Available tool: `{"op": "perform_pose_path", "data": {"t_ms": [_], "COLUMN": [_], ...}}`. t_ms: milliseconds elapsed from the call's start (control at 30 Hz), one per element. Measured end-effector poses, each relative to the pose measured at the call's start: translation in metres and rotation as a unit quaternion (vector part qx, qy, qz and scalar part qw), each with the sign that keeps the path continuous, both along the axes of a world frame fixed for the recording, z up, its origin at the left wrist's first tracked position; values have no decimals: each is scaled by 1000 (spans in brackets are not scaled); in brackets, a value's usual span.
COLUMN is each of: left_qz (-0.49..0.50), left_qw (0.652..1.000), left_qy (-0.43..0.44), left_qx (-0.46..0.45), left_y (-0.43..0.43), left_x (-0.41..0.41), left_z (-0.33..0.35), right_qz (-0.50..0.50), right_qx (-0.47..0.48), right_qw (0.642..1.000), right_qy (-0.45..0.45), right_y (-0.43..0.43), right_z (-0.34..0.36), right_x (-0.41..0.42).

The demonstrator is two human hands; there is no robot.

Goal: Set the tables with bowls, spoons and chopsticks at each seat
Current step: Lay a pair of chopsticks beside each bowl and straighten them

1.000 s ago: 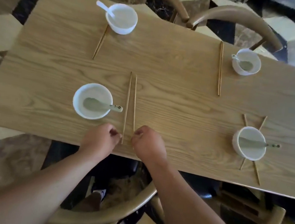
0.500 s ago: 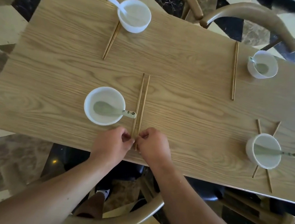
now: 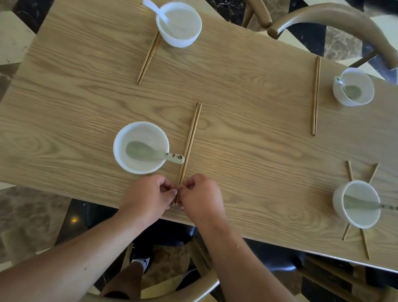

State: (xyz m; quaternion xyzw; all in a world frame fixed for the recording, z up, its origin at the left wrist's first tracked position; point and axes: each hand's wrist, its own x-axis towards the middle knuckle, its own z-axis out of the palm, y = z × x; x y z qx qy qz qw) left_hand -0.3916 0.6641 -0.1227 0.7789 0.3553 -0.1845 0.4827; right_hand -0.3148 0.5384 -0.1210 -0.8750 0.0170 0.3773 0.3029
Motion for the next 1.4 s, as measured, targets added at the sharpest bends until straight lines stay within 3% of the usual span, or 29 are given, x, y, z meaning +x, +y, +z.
{"op": "perform_pose_path", "data": {"t_ms": [467, 1400], "left_qz": [27, 34], "left_qw": [999, 999], "left_qy": [-18, -5], "left_qx": [-41, -33], "left_y": [2, 1], "left_x": [-3, -3], "left_z": [-2, -8], "right_qz": [22, -30], "right_qx": [-11, 16], "right_qw": [999, 999], "right_qy": [-26, 28], "right_y": [-5, -8], "right_z": [-1, -1], "right_x": [1, 1]}}
